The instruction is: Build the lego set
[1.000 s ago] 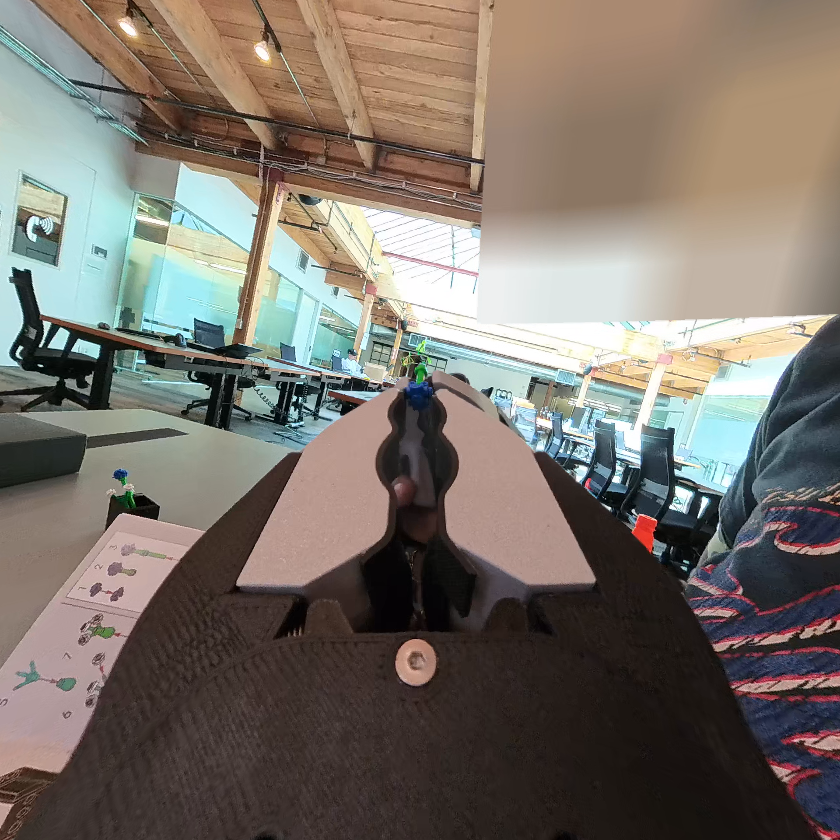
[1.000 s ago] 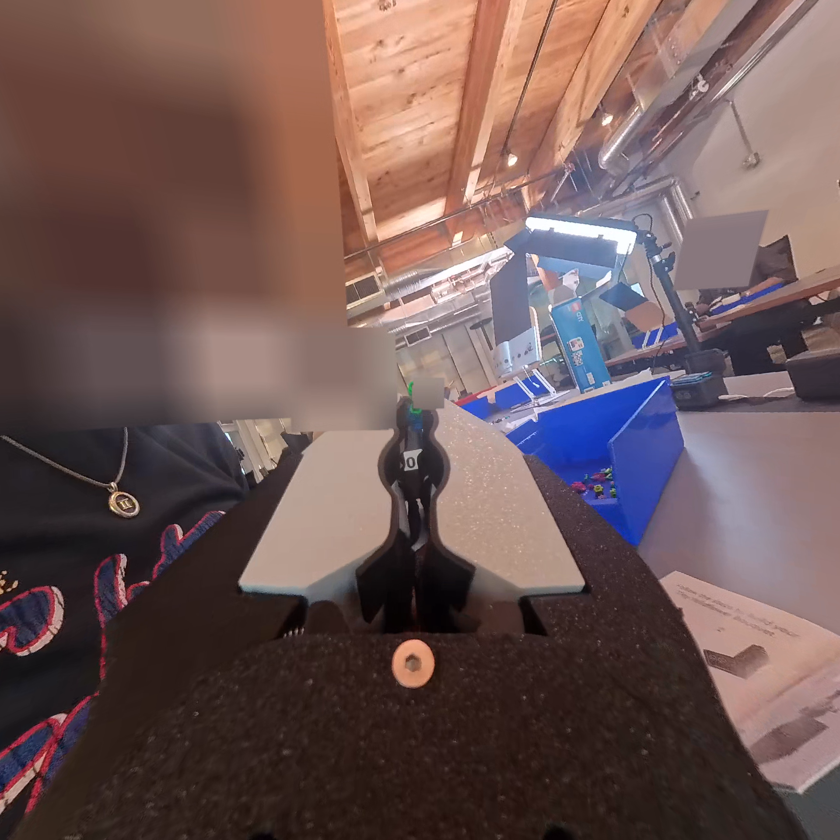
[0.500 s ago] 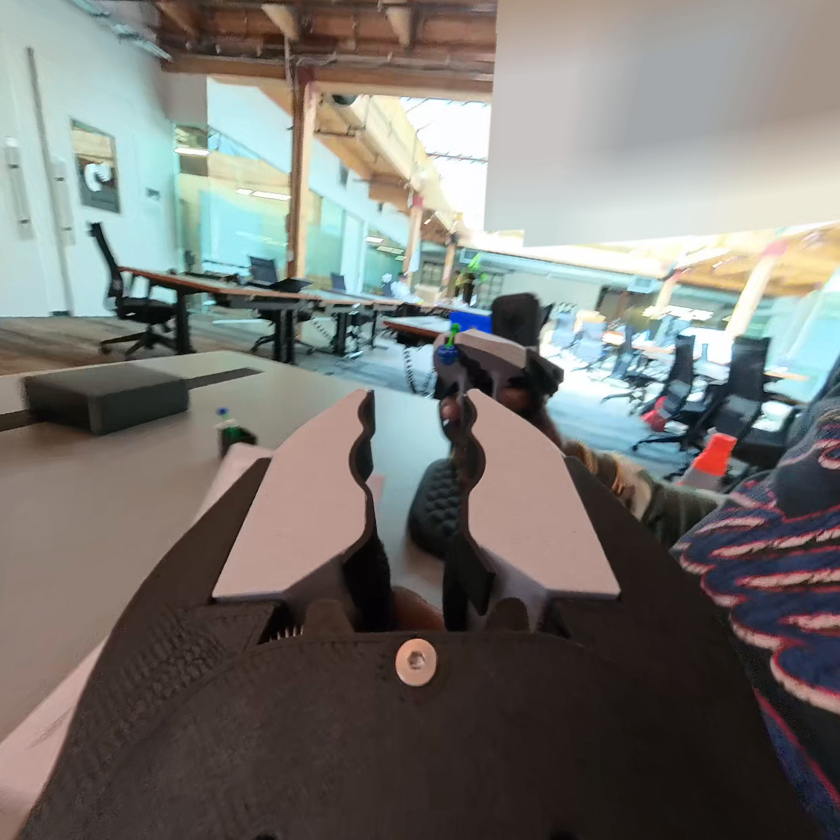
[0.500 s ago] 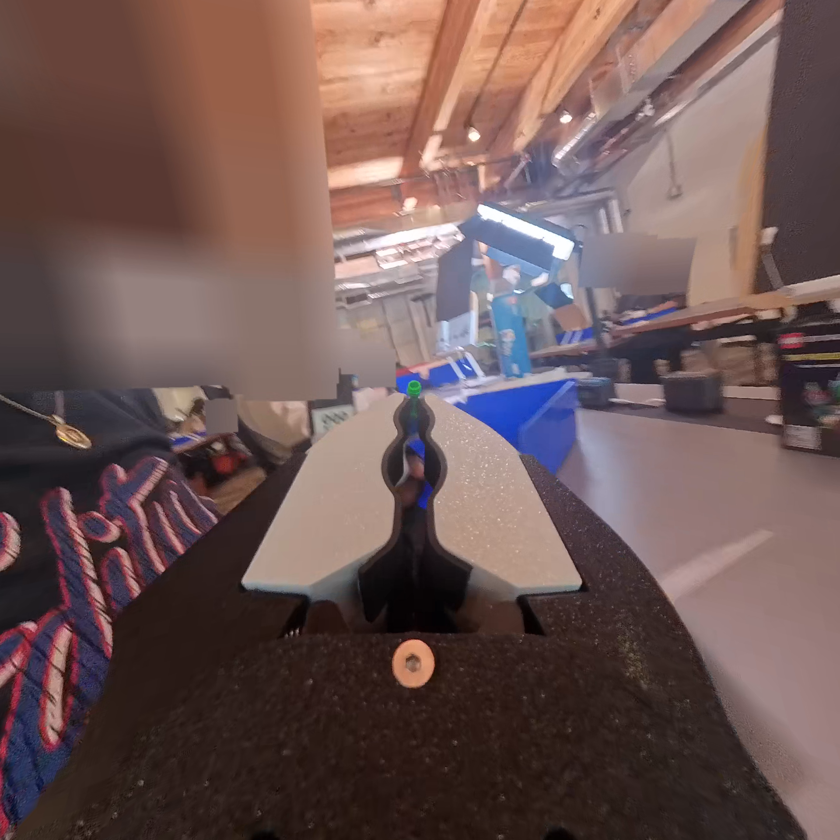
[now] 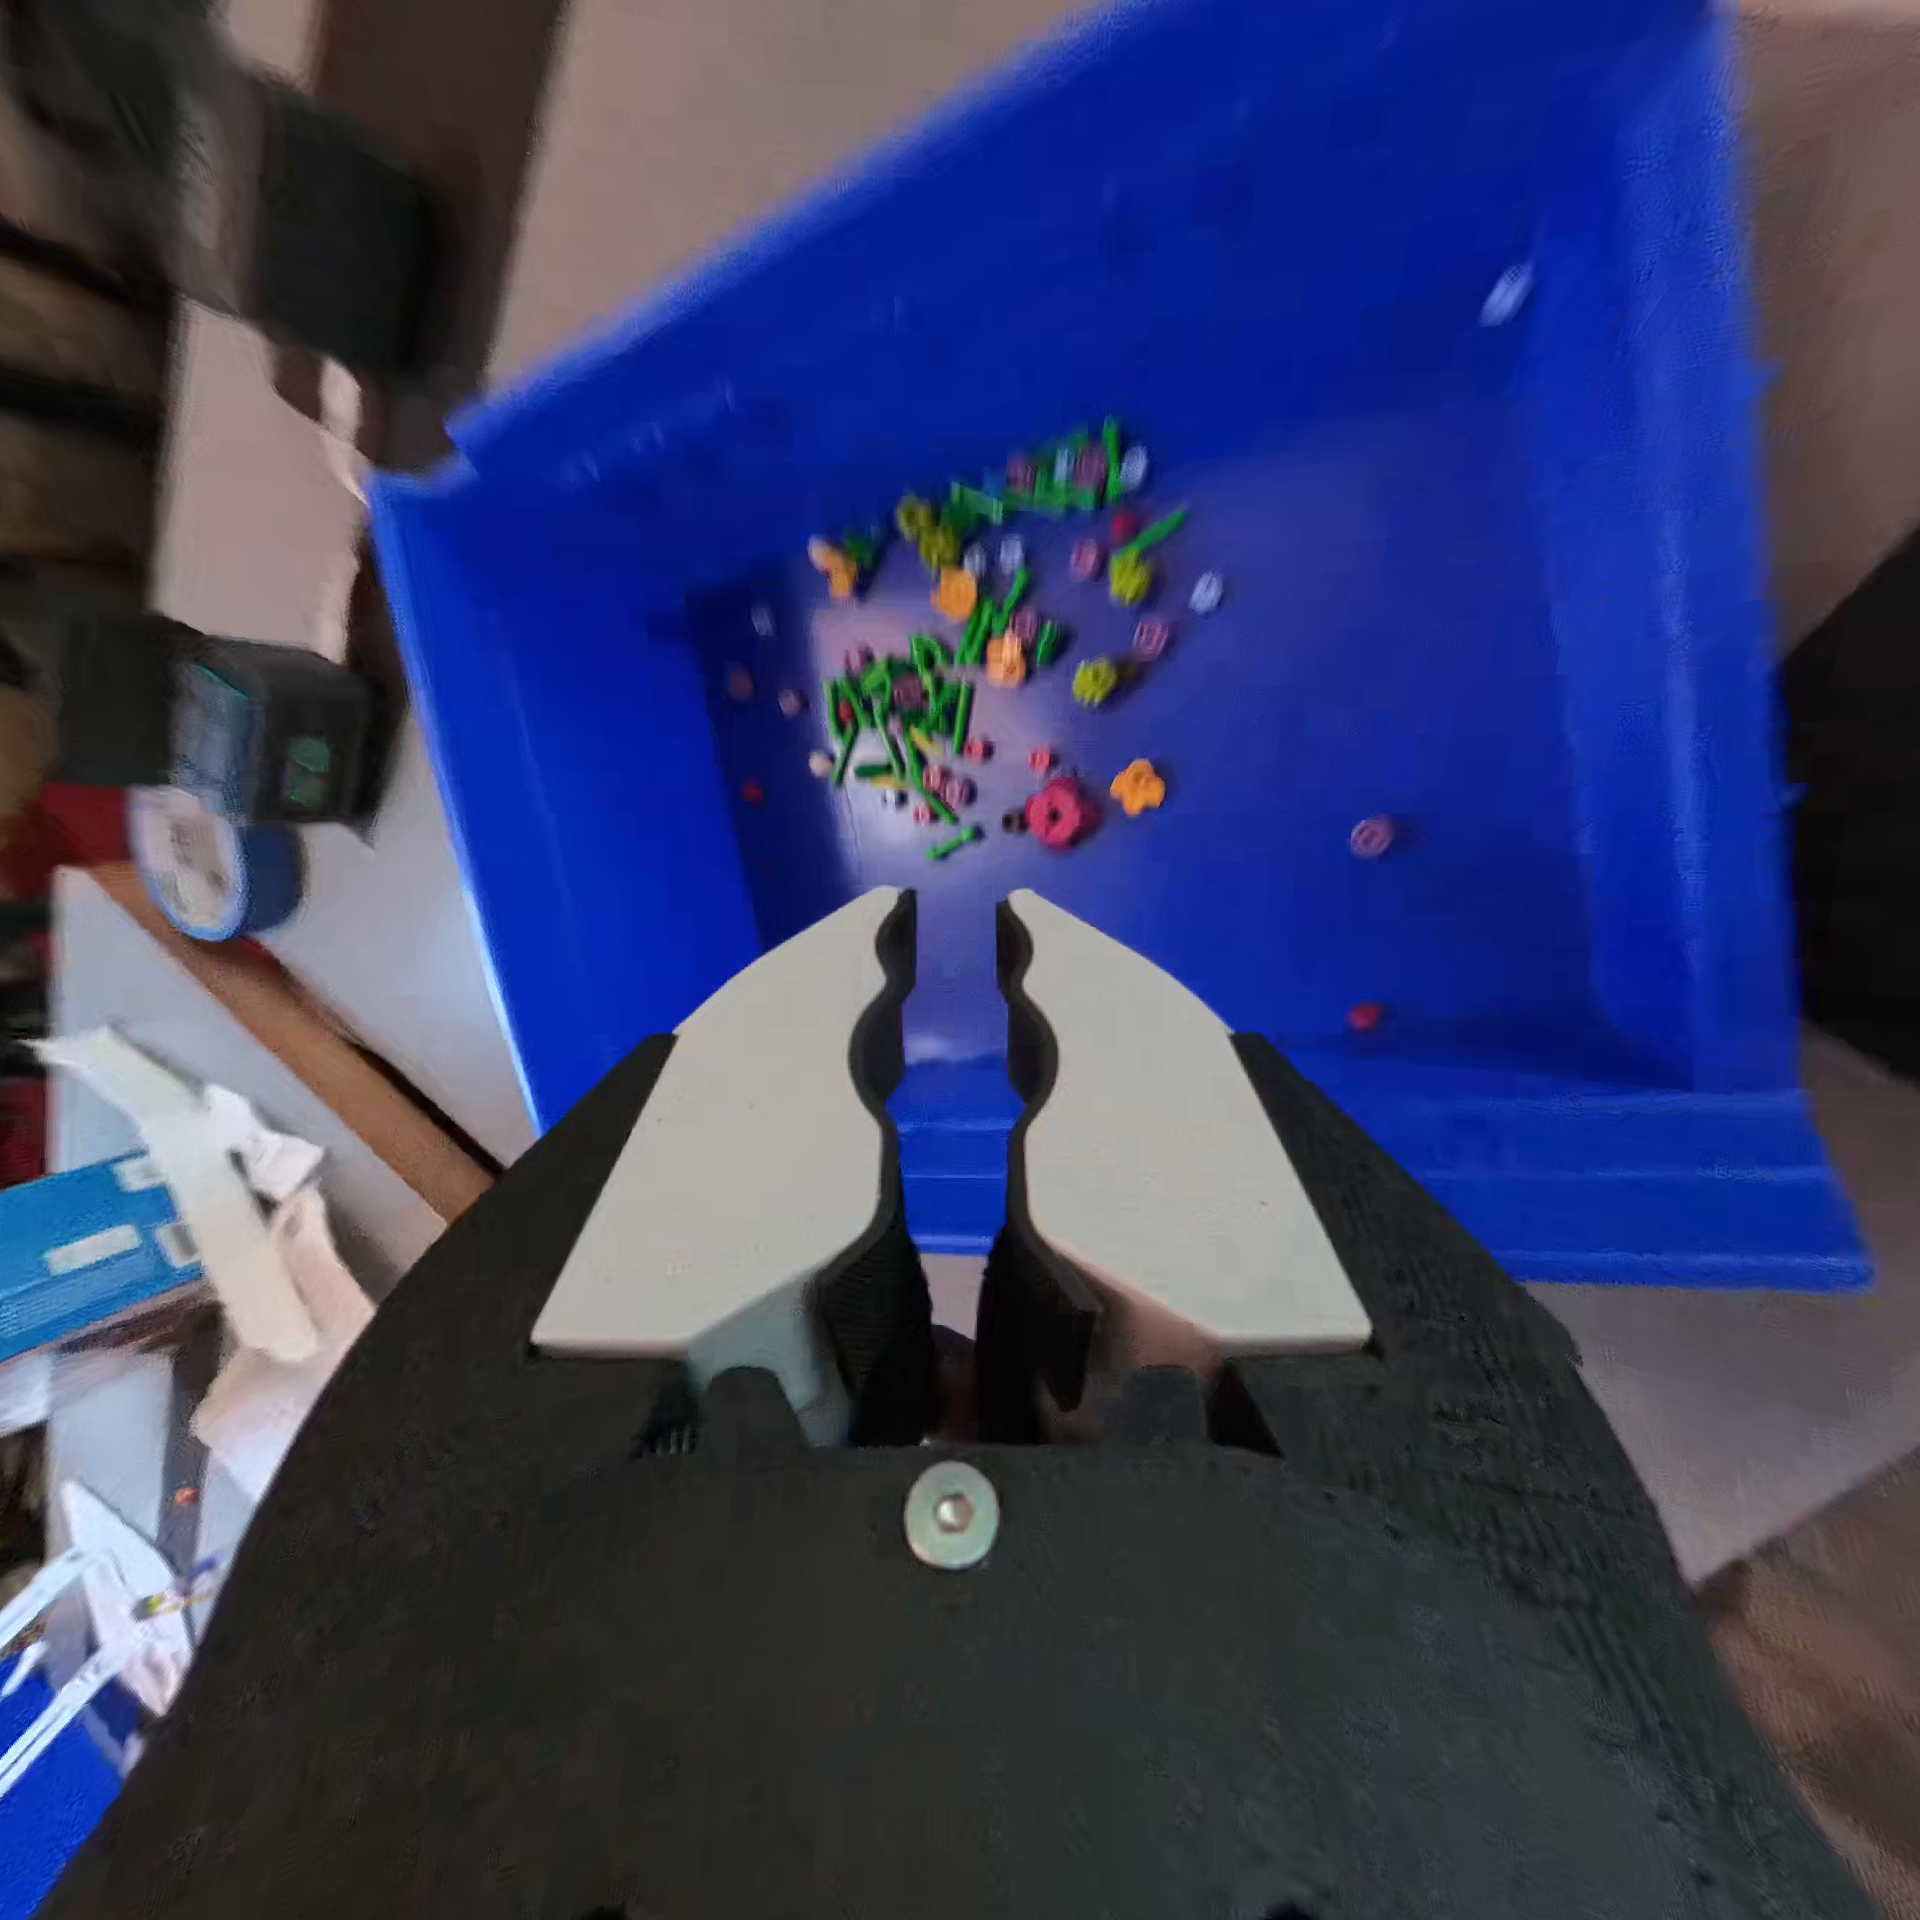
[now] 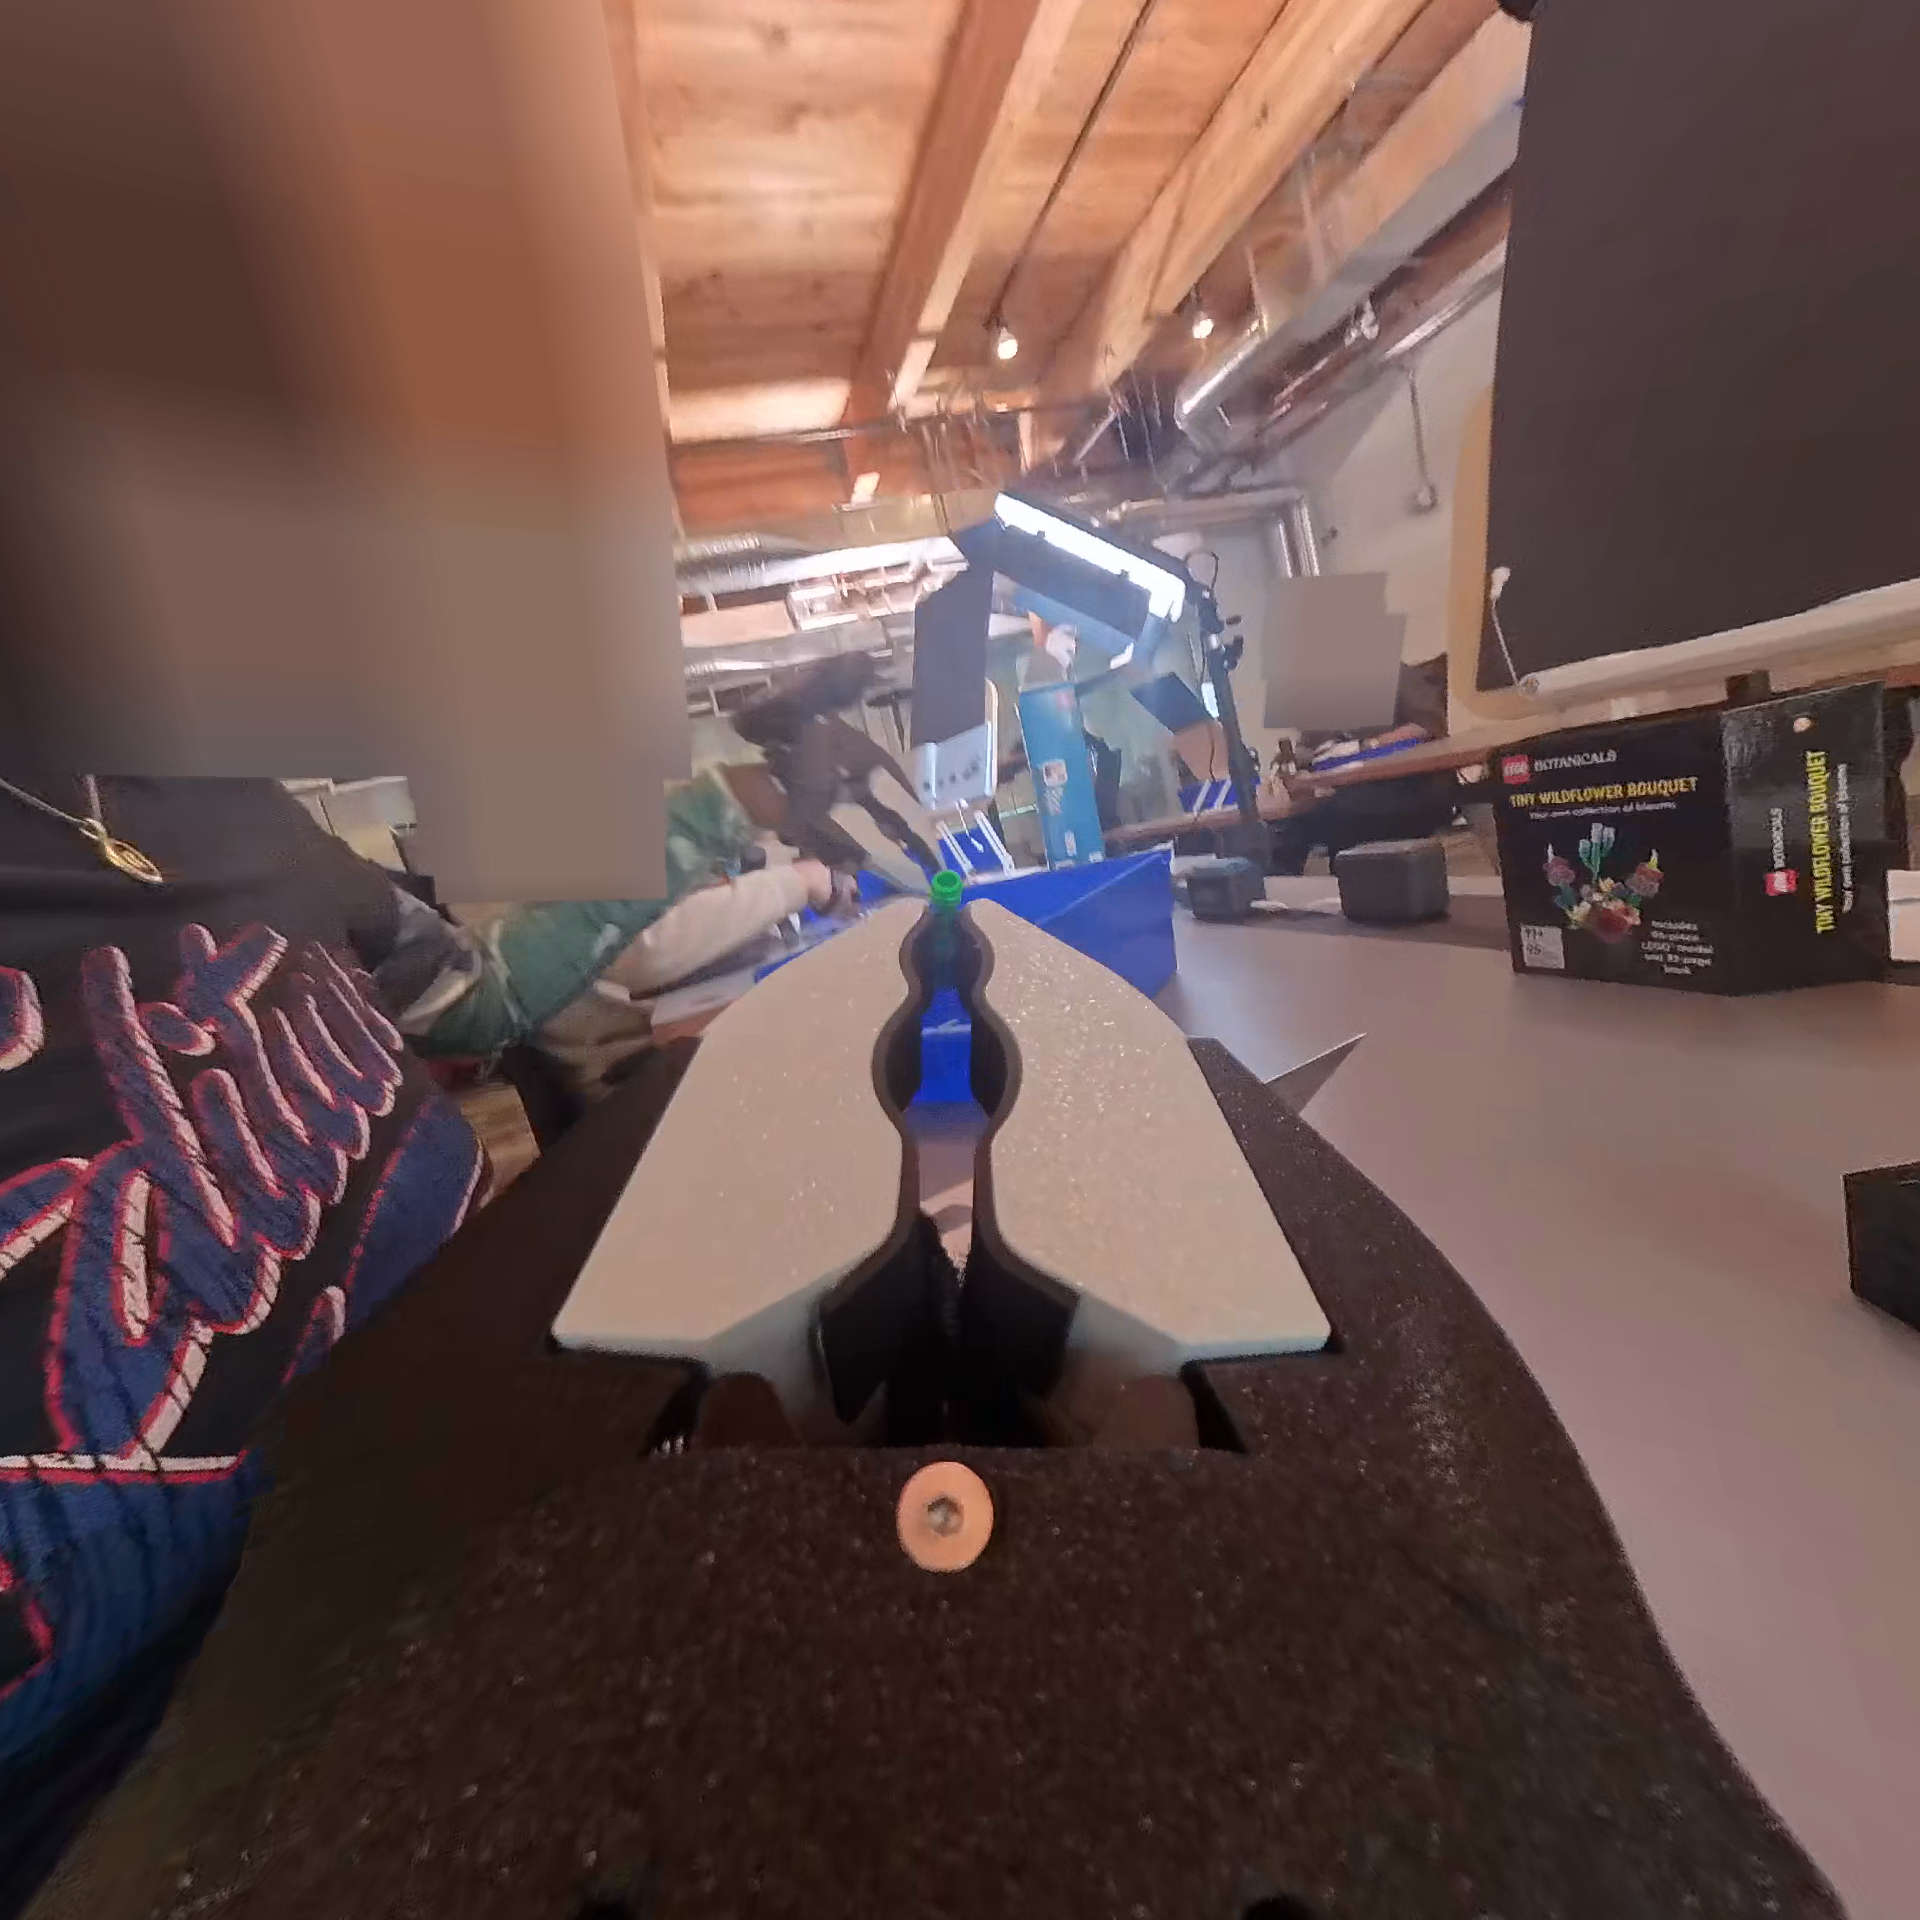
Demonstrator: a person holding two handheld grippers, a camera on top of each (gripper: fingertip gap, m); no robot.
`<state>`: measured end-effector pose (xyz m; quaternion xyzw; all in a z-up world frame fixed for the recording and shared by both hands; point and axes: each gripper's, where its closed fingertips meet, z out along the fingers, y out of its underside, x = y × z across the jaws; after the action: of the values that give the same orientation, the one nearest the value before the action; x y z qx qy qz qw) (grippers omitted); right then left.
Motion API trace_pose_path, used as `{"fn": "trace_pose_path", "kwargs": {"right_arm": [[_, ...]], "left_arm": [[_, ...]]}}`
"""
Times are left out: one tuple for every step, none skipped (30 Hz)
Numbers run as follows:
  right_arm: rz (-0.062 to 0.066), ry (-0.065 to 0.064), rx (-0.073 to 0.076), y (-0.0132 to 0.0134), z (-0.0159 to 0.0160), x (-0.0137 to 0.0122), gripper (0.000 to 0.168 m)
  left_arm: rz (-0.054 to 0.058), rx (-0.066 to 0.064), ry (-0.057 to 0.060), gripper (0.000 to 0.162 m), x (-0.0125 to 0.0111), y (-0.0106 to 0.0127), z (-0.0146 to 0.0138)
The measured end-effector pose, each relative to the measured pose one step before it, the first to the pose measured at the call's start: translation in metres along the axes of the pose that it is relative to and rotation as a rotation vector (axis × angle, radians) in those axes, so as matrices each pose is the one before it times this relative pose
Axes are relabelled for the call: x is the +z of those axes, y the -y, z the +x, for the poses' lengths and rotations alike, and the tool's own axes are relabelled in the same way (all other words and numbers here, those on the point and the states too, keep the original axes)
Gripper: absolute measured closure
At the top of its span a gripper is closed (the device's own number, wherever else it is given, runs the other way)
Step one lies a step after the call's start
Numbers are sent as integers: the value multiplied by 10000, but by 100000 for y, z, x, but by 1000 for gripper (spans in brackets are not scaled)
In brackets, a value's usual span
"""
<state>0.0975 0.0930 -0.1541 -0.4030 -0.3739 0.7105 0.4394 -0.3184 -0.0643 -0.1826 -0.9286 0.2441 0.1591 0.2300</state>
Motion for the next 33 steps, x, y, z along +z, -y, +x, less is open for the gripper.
{"fn": "trace_pose_path", "kwargs": {"right_arm": [[199,-48,50,250,115,-214,166],[166,-53,-9,185,93,-147,166],[66,-4,-3,70,37,-70,166],[-20,34,34,-32,-8,9,166],[-52,33,36,-78,1,26,165],[-41,6,11,-83,17,27,165],[-21,3,-12,-44,-17,8,165],[-2,3,-16,-10,-10,2,165],[8,-4,-8,2,2,-6,165],[12,-9,6,5,19,-10,166],[20,-9,18,29,35,-19,166],[26,-15,21,29,43,-18,166],[29,-15,18,37,42,-25,166],[27,-4,15,34,30,-27,166],[21,-12,10,24,26,-15,166],[8,-12,3,9,22,-9,165],[-7,-2,-5,-16,0,5,166],[-15,-11,-8,-16,2,19,166],[-19,-11,-10,-30,19,19,166],[-17,-4,-5,-24,3,11,165],[-9,-4,-4,-23,4,13,165],[-5,0,2,-9,1,6,165],[-4,5,10,-5,-2,5,166],[3,1,15,2,10,-5,165],[8,0,12,9,13,-1,165],[6,5,5,-5,5,-5,165],[4,-4,4,8,-1,-6,165],[3,-12,2,-2,25,-4,166],[2,-12,6,-2,24,-4,166],[4,-16,11,5,26,10,166],[5,-10,11,6,26,-3,165],[7,-5,8,8,9,-9,166],[11,-3,-2,13,2,-14,166]], "left_arm": [[-715,-56,-501,149,1397,-1006,-658],[-353,-275,-710,151,1373,-254,-174],[-136,-363,-804,152,1232,246,154],[-44,-296,-832,153,1086,476,375],[-39,-123,-773,153,1009,461,424],[-114,20,-533,151,970,271,140],[-218,75,-232,147,902,55,-264],[-294,77,-133,144,818,-117,-365],[-309,42,-157,143,733,-162,-224],[-258,1,-130,143,636,-96,-158],[-199,-8,-47,141,512,-21,-168],[-146,-6,68,140,381,4,-259],[-48,-18,124,140,262,79,-312],[85,-44,71,140,201,194,-229],[173,-74,-14,141,180,282,-98],[155,-87,-43,141,173,209,-38],[52,-83,-7,142,216,39,-86],[-62,-54,55,143,236,-126,-147],[-79,-11,98,143,243,-173,-167],[67,14,168,145,98,31,-242],[138,11,190,145,-52,142,-259],[35,19,166,145,-66,-4,-222],[-64,83,179,144,2,-142,-212],[-114,157,184,143,50,-221,-179],[-123,180,149,143,82,-216,-109],[-72,175,67,142,80,-122,16],[57,164,1,143,43,79,128],[155,121,-41,144,4,218,175],[113,39,-62,146,45,184,170],[49,-44,-22,147,25,119,30],[22,-63,8,147,31,90,-57],[6,-32,-21,148,27,51,-31],[-15,-9,-72,150,20,28,50]]}}
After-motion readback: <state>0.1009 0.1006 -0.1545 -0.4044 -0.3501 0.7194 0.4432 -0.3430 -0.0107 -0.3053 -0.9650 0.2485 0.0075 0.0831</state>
